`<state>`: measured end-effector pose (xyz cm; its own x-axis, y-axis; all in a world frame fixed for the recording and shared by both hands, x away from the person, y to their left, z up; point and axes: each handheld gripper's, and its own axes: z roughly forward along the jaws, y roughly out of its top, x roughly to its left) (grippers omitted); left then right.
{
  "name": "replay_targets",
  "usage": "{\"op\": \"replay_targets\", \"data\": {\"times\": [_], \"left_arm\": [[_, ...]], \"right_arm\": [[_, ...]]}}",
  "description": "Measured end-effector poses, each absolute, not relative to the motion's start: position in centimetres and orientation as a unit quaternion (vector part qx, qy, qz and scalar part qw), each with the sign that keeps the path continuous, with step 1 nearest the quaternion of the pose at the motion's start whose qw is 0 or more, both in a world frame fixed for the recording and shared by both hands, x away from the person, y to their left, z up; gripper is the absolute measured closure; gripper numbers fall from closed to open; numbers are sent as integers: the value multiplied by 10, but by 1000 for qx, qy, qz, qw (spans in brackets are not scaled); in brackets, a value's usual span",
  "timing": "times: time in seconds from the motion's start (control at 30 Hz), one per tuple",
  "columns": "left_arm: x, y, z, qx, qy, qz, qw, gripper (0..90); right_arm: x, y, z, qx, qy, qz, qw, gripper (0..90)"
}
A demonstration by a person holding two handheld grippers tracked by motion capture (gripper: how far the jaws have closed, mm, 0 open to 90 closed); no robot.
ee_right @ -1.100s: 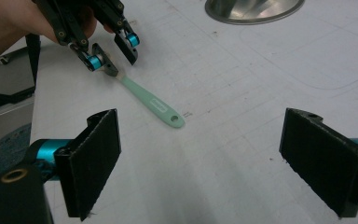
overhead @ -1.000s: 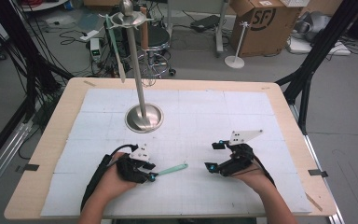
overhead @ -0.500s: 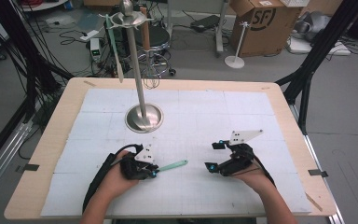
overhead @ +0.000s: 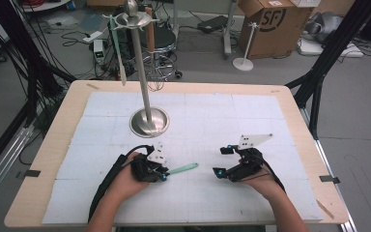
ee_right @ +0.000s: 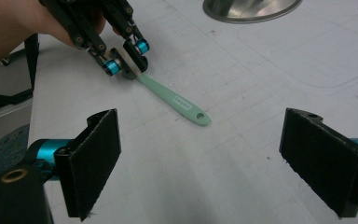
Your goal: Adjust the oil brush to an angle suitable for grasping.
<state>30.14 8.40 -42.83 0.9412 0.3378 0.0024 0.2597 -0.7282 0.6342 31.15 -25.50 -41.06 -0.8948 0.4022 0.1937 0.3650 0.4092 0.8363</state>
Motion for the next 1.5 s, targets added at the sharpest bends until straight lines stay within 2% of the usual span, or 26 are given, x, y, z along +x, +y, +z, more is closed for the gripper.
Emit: {"op": "replay_targets", "data": {"times": [0.03, 0.27, 0.5, 0.87, 1.5], "left_arm": [[302, 85, -428, 926, 165, 53, 335, 696], [298, 90, -420, 916, 182, 48, 355, 548], [301, 92, -416, 907, 203, 65, 364, 388], [303, 90, -411, 905, 208, 63, 366, 353], [304, 98, -401, 887, 214, 53, 405, 132]], "right_arm": [[312, -255, -410, 228, 839, 494, 18, 118], [311, -257, -409, 229, 837, 496, 19, 118], [308, -259, -407, 229, 837, 497, 23, 118], [305, -263, -407, 231, 838, 495, 24, 118], [303, -270, -406, 235, 834, 499, 28, 118]]}}
